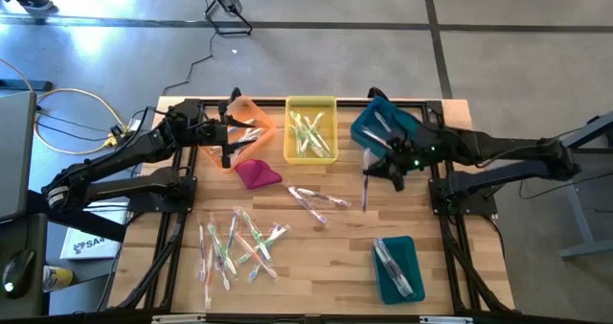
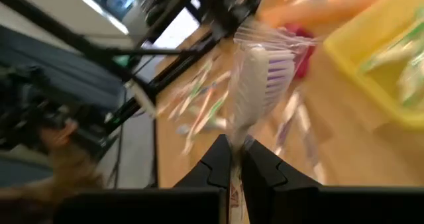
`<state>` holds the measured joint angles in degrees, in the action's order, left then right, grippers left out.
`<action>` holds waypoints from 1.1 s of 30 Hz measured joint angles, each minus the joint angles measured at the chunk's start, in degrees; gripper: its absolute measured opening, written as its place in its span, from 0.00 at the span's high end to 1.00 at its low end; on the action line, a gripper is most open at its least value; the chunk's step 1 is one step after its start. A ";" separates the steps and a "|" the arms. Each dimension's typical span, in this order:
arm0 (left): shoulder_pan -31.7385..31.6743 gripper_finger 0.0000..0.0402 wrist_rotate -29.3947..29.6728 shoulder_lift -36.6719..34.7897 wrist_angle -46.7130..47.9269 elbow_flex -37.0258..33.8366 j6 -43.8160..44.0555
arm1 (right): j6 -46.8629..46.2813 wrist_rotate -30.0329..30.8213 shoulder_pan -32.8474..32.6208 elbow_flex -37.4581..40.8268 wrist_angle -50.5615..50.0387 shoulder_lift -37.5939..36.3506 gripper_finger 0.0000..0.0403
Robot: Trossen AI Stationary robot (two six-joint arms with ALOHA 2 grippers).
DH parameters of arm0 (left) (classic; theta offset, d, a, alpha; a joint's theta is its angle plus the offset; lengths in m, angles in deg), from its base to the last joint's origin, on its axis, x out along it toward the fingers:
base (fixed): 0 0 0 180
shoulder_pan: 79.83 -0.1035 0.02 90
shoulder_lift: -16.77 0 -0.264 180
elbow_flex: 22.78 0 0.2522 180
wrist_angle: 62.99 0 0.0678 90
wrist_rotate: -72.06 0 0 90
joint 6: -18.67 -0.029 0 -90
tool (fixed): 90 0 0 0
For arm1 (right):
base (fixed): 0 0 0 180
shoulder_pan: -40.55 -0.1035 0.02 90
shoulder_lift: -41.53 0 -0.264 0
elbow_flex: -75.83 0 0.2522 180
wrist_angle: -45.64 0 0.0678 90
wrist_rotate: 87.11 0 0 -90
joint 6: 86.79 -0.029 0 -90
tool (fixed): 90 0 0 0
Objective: Pick & Place Toothbrushes
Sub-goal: Put the purple toothbrush into the bottom blue bin
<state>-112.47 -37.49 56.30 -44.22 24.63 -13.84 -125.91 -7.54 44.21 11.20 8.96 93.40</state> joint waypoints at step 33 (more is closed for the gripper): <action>0.02 0.56 -0.81 0.02 5.13 0.00 3.04 | -44.62 36.77 -47.62 0.02 -13.33 11.85 0.98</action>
<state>-112.45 -38.30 56.32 -39.09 24.63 -10.80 -170.53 29.22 -3.41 11.22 -4.38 105.24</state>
